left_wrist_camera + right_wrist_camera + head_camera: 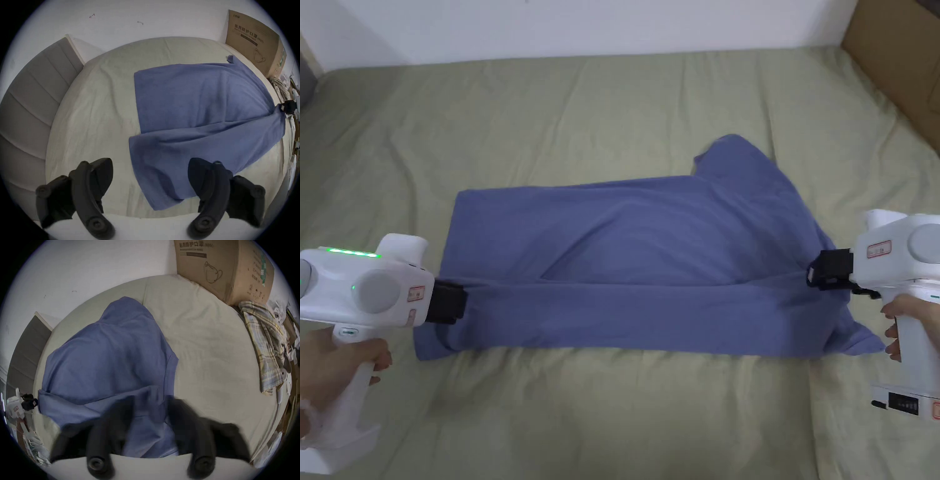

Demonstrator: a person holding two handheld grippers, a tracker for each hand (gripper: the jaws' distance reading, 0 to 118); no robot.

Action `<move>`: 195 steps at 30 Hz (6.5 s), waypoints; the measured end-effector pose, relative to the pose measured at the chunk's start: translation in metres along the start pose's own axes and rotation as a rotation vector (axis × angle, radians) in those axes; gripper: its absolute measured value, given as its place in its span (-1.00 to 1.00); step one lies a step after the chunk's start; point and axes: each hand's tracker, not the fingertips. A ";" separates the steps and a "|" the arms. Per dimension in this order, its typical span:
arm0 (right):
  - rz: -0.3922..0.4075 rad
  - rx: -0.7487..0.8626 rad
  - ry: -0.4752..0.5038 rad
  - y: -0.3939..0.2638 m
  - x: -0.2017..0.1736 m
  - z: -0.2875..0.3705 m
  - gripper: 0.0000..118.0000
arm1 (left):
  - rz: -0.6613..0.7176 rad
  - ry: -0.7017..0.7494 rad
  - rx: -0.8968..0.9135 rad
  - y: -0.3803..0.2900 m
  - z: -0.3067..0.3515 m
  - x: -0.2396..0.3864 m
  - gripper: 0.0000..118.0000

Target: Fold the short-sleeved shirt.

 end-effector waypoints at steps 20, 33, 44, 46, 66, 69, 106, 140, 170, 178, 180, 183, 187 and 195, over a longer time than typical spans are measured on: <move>0.046 0.070 0.086 -0.098 -0.035 0.055 -0.99 | 0.265 -0.113 0.108 -0.089 0.058 -0.008 -1.00; 0.012 0.012 0.082 -0.107 -0.014 0.046 -0.99 | 0.389 -0.196 0.019 -0.062 -0.007 -0.016 -0.75; -0.033 0.044 0.052 -0.089 0.012 0.032 0.35 | 0.278 -0.161 0.067 -0.060 0.013 -0.006 -0.85; -0.058 0.031 0.048 -0.080 0.016 0.016 0.35 | 0.275 -0.160 0.064 -0.060 0.014 -0.005 -0.85; 0.000 0.015 0.059 -0.076 -0.002 0.034 -0.82 | 0.212 -0.175 0.070 -0.063 0.050 -0.021 -0.86; 0.017 0.019 0.034 -0.085 0.003 0.049 -0.82 | 0.182 -0.132 0.073 -0.074 0.063 -0.023 -0.87; 0.029 0.160 0.059 -0.075 -0.044 0.071 -0.99 | 0.225 -0.198 0.164 -0.079 0.086 0.012 -1.00; 0.104 0.032 -0.002 0.140 -0.025 -0.119 -0.97 | 0.201 -0.146 0.072 0.026 -0.024 0.005 -1.00; 0.115 0.057 0.002 0.134 -0.026 -0.095 -0.97 | 0.316 -0.217 -0.041 0.178 -0.133 -0.031 -0.97; 0.111 0.132 0.028 0.129 -0.027 -0.017 -0.97 | 0.173 -0.188 0.055 0.161 -0.037 -0.031 -0.97; 0.131 0.155 0.026 0.118 -0.026 0.009 -0.97 | 0.149 -0.189 0.084 0.150 -0.008 -0.032 -0.97; 0.140 0.186 0.034 0.084 -0.019 0.051 -0.97 | 0.122 -0.206 0.139 0.118 0.037 -0.036 -0.97; 0.155 0.173 0.038 0.025 -0.006 0.083 -0.97 | 0.114 -0.228 0.144 0.062 0.068 -0.038 -0.97; 0.125 -0.036 0.021 -0.094 0.013 0.058 -0.97 | 0.159 -0.227 -0.067 -0.046 0.031 -0.027 -0.97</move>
